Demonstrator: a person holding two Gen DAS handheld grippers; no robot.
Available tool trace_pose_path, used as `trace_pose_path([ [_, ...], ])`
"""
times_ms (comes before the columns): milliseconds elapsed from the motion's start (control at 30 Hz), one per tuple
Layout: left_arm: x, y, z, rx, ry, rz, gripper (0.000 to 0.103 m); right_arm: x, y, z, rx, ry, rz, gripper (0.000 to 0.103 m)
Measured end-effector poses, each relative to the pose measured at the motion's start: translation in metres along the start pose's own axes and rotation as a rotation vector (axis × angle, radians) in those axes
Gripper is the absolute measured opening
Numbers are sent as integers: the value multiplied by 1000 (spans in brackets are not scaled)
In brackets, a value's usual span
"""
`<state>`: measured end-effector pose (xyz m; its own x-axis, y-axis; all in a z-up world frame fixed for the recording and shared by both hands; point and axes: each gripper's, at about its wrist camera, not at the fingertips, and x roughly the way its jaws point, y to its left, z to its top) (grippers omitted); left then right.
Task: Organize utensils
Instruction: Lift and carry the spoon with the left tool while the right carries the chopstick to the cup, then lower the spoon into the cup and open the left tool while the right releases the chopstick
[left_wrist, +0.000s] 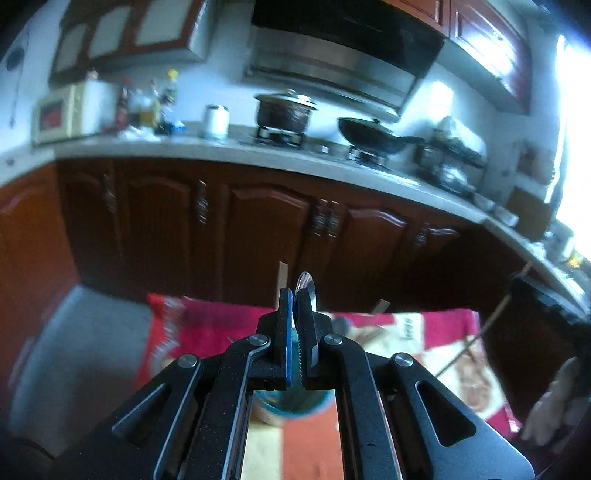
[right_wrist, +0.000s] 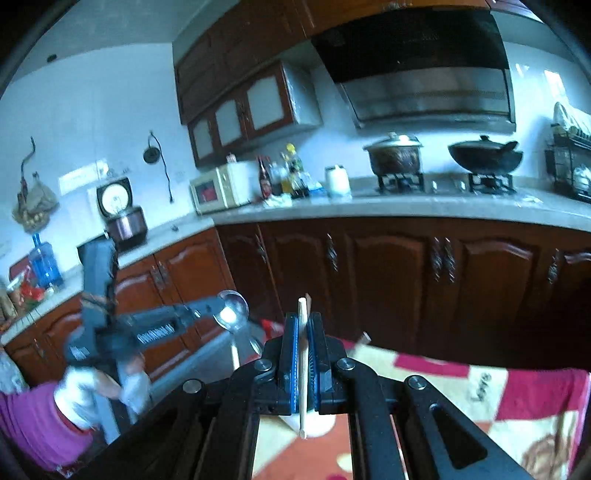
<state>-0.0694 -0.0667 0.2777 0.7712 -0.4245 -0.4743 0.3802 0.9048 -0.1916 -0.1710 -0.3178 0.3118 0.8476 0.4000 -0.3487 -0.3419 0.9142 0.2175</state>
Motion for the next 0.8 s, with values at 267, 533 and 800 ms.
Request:
trace_pose_path([
  [267, 44, 21, -4, 70, -29, 155, 1, 65, 20, 2, -28, 40, -6, 5],
  [533, 77, 11, -24, 213, -67, 261, 1, 117, 7, -24, 6, 111, -17, 5],
  [800, 96, 2, -44, 298, -53, 280, 1, 140, -6, -51, 38, 181, -6, 5],
])
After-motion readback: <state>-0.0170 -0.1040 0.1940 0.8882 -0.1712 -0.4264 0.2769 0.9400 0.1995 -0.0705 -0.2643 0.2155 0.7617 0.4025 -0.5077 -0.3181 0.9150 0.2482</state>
